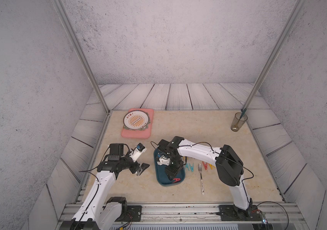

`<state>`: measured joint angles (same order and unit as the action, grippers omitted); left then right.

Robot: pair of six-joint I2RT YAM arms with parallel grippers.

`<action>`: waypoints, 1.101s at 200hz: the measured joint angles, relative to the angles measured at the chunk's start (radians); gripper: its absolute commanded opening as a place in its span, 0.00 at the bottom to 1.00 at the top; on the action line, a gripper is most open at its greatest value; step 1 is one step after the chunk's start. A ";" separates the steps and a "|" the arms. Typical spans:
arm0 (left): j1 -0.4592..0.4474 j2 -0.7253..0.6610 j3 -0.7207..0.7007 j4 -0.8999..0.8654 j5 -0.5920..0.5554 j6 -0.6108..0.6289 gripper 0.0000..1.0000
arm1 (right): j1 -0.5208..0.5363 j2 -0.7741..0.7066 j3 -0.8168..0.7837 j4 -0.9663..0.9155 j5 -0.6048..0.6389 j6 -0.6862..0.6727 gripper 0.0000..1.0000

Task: Take the clothespins out of the storage box
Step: Pick up the clothespin from the storage box.

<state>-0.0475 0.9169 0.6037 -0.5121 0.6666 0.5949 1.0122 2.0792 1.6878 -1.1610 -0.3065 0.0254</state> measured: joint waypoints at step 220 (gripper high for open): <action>0.000 -0.058 -0.007 -0.015 -0.054 -0.062 0.96 | -0.010 0.058 -0.048 0.160 0.134 0.095 0.00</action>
<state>-0.0479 0.8585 0.5964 -0.5270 0.6128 0.5331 1.0023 2.1372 1.6394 -1.0012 -0.1726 0.1200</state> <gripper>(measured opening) 0.962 0.045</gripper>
